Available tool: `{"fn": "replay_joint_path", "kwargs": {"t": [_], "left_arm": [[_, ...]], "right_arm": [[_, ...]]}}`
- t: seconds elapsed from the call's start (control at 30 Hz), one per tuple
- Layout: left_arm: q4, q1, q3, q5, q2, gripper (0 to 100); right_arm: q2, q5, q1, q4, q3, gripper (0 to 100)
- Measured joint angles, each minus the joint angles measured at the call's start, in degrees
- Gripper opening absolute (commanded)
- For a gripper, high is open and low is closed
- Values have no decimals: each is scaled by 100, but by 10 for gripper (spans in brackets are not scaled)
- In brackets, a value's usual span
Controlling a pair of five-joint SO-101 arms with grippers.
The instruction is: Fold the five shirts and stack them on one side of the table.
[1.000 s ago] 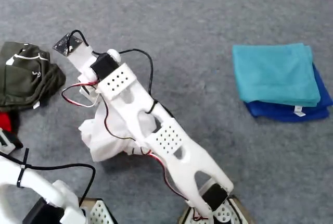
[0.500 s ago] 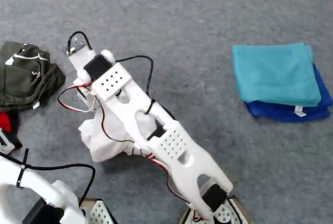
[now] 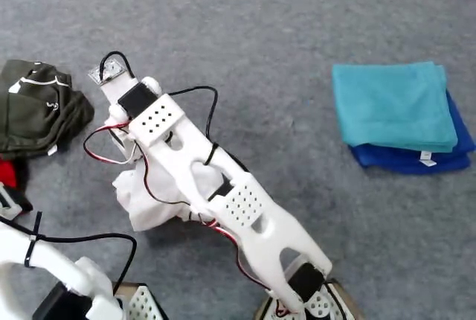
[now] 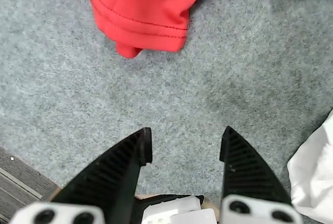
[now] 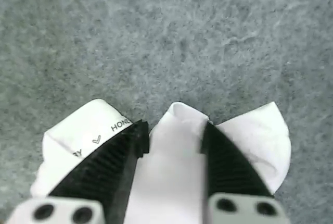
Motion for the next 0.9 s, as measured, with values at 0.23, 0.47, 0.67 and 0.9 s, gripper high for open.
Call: {"fn": "replay_joint_path", "kwargs": {"t": [0.23,0.47,0.67,0.9], "left_arm": [[0,0,0,0,0,224],[0,0,0,0,0,224],[0,0,0,0,0,224],[0,0,0,0,0,224]], "right_arm": [[0,0,0,-211,9,121],[0,0,0,-220,9,30],[0,0,0,-53,9,27],[0,0,123,-44,-9,3]]}}
